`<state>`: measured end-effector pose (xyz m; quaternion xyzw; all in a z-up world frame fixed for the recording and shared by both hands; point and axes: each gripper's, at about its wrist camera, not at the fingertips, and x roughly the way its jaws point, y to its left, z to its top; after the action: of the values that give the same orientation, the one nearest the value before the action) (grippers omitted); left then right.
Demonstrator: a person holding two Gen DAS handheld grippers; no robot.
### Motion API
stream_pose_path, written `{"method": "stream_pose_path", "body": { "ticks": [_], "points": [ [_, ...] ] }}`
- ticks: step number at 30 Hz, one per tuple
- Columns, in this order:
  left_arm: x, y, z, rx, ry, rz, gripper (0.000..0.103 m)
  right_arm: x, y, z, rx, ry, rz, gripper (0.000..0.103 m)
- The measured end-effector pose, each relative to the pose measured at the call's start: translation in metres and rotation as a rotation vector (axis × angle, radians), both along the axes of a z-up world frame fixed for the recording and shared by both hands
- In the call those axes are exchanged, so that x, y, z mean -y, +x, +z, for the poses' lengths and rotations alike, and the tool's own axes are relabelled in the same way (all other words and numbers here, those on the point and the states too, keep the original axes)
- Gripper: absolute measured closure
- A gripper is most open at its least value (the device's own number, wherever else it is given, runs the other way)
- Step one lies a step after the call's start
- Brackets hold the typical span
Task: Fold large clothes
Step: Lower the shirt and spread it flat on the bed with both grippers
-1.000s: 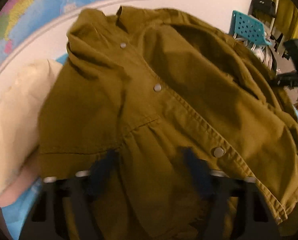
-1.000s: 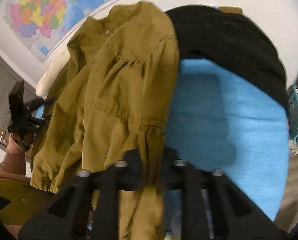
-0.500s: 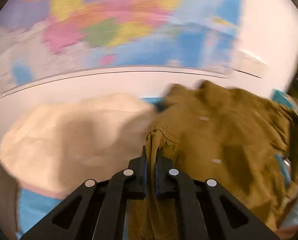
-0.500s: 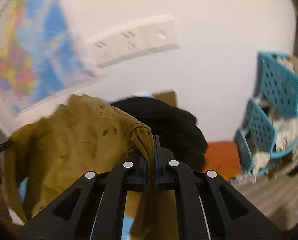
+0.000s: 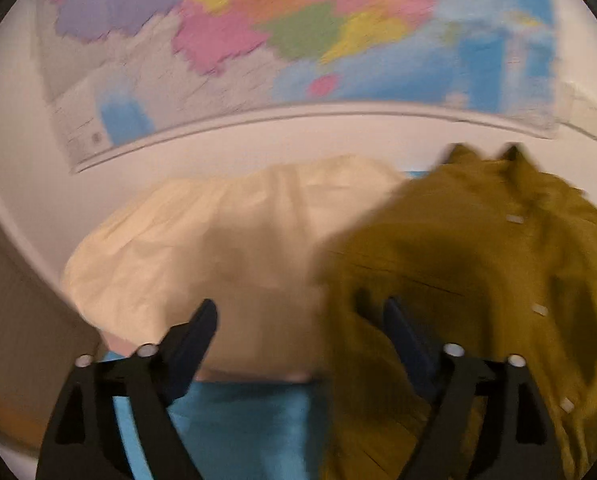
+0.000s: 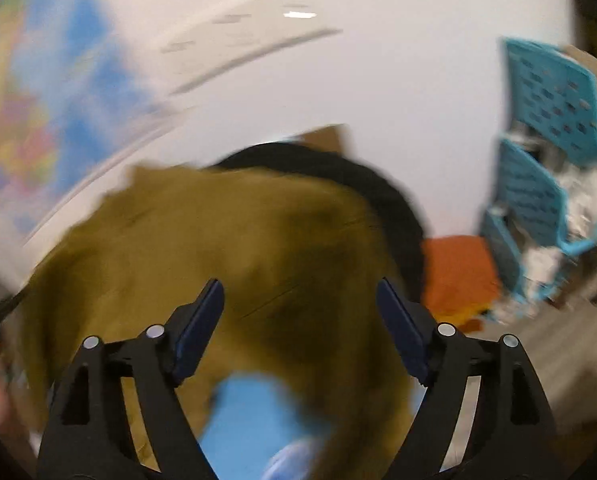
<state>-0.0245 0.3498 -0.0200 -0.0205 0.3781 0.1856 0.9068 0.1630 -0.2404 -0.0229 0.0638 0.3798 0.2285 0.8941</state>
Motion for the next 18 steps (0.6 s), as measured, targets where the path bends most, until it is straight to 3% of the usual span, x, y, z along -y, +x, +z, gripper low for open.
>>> {"method": "stream_pose_path", "body": {
  "ticks": [3, 5, 7, 10, 11, 13, 15, 16, 17, 18],
  "points": [
    [0.035, -0.02, -0.001, 0.012, -0.037, -0.146, 0.015, -0.027, -0.045, -0.011, -0.034, 0.021, 0.174, 0.017],
    [0.054, -0.03, -0.011, -0.011, -0.045, -0.204, 0.014, -0.049, -0.07, -0.038, -0.126, 0.022, 0.282, 0.017],
    [0.07, -0.04, -0.026, -0.041, -0.072, -0.255, 0.013, -0.06, -0.083, -0.065, -0.2, 0.022, 0.322, 0.017],
    [0.087, -0.048, -0.051, -0.112, -0.029, -0.256, 0.013, -0.067, -0.096, -0.097, -0.289, 0.087, 0.363, 0.019],
    [0.09, -0.05, -0.056, -0.128, -0.028, -0.26, 0.013, -0.068, -0.101, -0.107, -0.318, 0.118, 0.377, 0.026],
    [0.095, -0.053, -0.067, -0.146, -0.037, -0.266, 0.018, -0.069, -0.108, -0.113, -0.33, 0.179, 0.401, 0.054],
    [0.096, -0.055, -0.074, -0.152, -0.02, -0.249, 0.042, -0.069, -0.113, -0.114, -0.339, 0.223, 0.432, 0.099],
    [0.091, -0.054, -0.076, -0.155, -0.015, -0.225, 0.063, -0.065, -0.114, -0.109, -0.317, 0.227, 0.416, 0.101],
    [0.083, -0.054, -0.076, -0.157, -0.032, -0.199, 0.076, -0.056, -0.114, -0.1, -0.295, 0.24, 0.394, 0.101],
    [0.076, -0.055, -0.075, -0.149, -0.051, -0.183, 0.08, -0.046, -0.113, -0.089, -0.271, 0.262, 0.369, 0.101]
  ]
}}
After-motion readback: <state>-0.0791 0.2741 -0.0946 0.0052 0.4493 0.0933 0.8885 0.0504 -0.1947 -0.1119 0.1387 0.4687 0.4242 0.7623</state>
